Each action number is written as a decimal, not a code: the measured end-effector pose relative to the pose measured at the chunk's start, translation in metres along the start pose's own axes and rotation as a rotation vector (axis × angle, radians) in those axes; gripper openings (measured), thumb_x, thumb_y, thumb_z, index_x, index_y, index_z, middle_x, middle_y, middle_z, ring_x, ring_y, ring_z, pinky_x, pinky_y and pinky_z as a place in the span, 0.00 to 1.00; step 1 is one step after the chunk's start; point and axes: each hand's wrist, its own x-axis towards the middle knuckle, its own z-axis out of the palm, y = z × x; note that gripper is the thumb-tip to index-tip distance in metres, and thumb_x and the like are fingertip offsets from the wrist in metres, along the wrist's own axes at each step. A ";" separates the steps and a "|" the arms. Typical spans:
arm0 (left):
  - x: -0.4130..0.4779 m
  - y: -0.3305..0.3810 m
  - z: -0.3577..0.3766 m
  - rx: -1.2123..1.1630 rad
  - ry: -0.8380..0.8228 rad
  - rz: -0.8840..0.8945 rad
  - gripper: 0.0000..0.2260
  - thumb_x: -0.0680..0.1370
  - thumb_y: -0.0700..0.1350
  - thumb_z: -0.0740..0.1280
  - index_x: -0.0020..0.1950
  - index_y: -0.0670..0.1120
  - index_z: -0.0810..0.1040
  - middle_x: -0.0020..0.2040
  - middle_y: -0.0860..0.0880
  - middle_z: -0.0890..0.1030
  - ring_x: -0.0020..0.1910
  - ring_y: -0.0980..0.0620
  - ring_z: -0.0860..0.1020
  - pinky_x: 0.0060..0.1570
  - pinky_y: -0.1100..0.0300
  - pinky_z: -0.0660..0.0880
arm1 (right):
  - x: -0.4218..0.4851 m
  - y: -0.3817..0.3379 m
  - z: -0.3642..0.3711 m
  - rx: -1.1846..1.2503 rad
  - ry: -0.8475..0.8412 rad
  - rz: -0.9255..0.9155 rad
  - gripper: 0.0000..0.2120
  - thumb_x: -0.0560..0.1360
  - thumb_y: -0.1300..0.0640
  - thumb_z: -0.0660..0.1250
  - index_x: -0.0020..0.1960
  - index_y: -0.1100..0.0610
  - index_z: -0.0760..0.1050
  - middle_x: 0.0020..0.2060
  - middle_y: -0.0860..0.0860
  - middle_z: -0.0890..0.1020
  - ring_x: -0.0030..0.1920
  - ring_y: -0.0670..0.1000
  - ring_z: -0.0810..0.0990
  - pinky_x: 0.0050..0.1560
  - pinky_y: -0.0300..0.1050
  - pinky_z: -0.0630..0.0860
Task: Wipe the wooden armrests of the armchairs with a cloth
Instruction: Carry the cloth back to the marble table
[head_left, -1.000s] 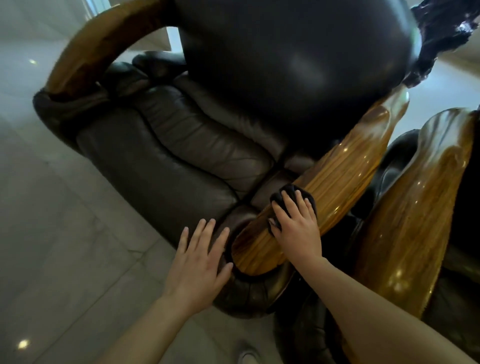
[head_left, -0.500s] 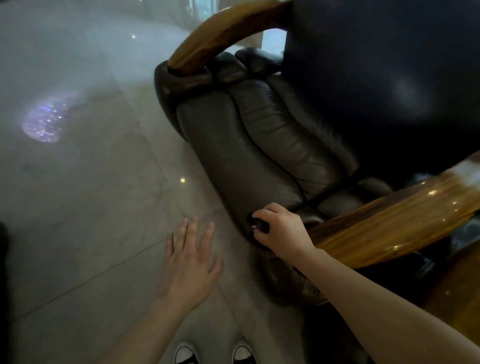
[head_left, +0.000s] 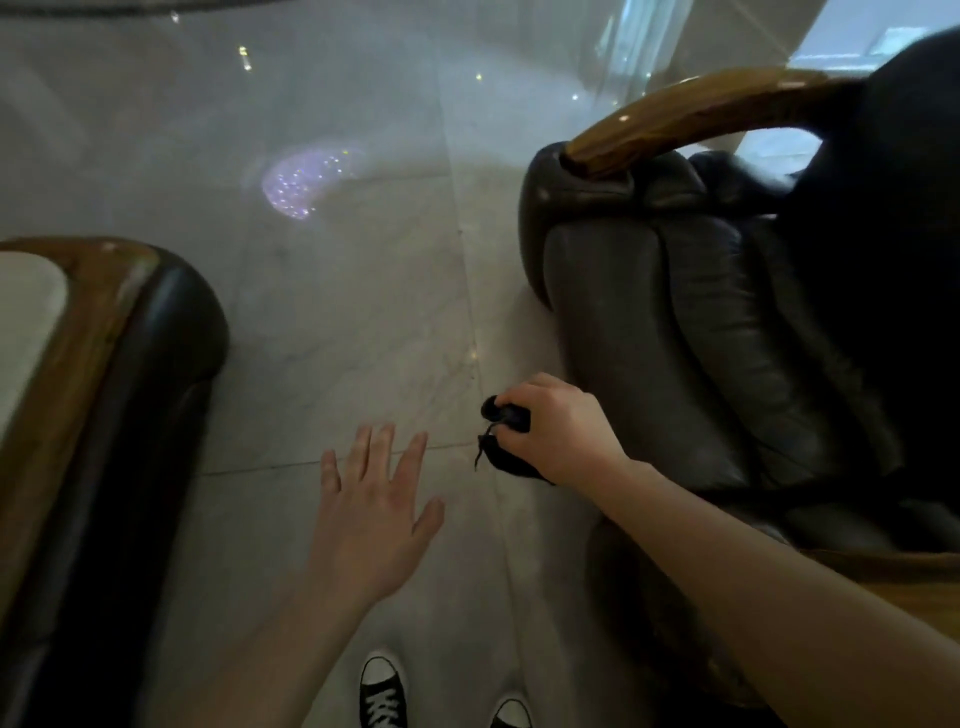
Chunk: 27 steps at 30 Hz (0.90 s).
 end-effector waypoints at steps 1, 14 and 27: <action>-0.004 -0.008 -0.002 0.007 0.001 -0.026 0.34 0.77 0.66 0.44 0.80 0.52 0.55 0.80 0.43 0.58 0.80 0.41 0.50 0.75 0.35 0.49 | 0.006 -0.009 0.002 -0.010 -0.010 -0.023 0.15 0.74 0.48 0.69 0.58 0.51 0.80 0.49 0.49 0.79 0.46 0.53 0.80 0.47 0.50 0.78; -0.069 -0.154 -0.023 0.023 0.049 -0.284 0.31 0.79 0.65 0.51 0.78 0.50 0.59 0.78 0.40 0.63 0.78 0.38 0.56 0.74 0.32 0.52 | 0.057 -0.168 0.088 -0.072 -0.233 -0.257 0.14 0.73 0.47 0.70 0.57 0.49 0.80 0.51 0.48 0.78 0.47 0.54 0.80 0.46 0.46 0.76; -0.181 -0.349 -0.053 -0.009 0.053 -0.497 0.33 0.78 0.66 0.46 0.80 0.52 0.57 0.79 0.42 0.61 0.79 0.40 0.54 0.74 0.34 0.49 | 0.069 -0.379 0.206 -0.090 -0.350 -0.466 0.12 0.74 0.48 0.69 0.55 0.50 0.80 0.49 0.49 0.78 0.45 0.53 0.79 0.47 0.49 0.78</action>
